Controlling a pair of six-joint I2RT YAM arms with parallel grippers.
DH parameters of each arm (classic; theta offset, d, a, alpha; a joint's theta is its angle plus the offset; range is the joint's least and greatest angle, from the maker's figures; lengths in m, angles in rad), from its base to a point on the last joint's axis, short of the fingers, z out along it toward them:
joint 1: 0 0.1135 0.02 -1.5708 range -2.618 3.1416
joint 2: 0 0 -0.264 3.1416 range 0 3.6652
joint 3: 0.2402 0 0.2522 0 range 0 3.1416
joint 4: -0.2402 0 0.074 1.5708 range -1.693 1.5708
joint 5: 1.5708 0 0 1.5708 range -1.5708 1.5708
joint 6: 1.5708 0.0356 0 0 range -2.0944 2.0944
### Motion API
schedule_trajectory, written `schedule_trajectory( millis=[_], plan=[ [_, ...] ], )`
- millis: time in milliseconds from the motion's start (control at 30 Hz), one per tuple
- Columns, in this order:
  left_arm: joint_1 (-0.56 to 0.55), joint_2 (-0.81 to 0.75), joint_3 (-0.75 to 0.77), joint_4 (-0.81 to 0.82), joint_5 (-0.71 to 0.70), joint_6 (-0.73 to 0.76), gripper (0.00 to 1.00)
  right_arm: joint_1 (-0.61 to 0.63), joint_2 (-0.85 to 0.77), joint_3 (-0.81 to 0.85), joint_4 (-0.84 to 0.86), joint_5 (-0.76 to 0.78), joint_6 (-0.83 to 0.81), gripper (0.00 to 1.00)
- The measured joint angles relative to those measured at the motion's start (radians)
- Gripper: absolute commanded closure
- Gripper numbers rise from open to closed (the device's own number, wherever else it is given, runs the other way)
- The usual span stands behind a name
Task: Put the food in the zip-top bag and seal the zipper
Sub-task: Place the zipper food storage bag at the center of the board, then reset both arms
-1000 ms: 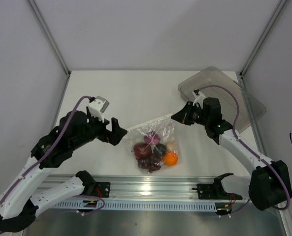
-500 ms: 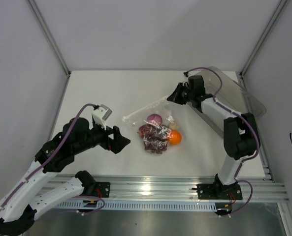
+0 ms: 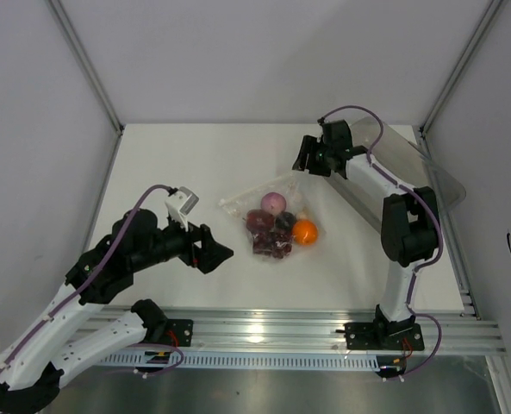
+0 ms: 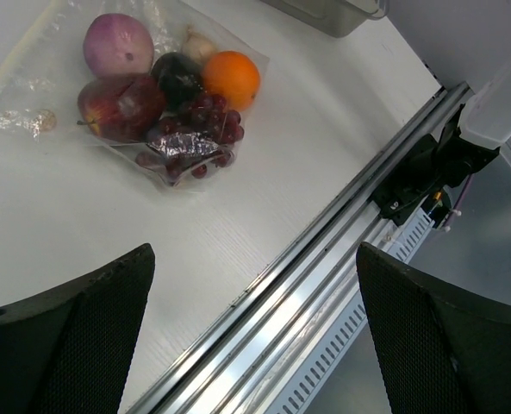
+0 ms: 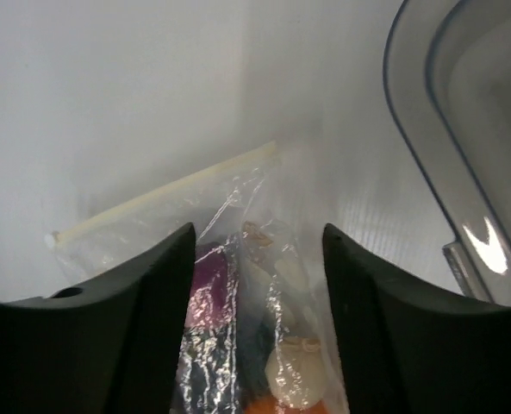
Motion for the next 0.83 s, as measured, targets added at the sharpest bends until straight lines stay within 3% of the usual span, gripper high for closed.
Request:
schedule_trajectory(
  millis=[133,167,367,833],
  plan=[
    [0.0,0.0,-0.014,0.018,0.014,-0.008,0.01,0.009,-0.001,0.036,-0.056,0.059,-0.036,0.16],
    [0.0,0.0,-0.019,0.021,0.014,-0.009,0.0,0.013,-0.004,0.039,-0.067,0.073,-0.046,0.01],
    [0.0,0.001,-0.044,0.034,0.014,-0.012,0.0,0.05,-0.131,-0.011,-0.148,0.198,-0.066,0.01],
    [0.002,0.051,-0.116,0.169,0.093,-0.058,0.01,0.256,-0.821,-0.486,-0.343,0.469,0.02,0.0]
  ],
)
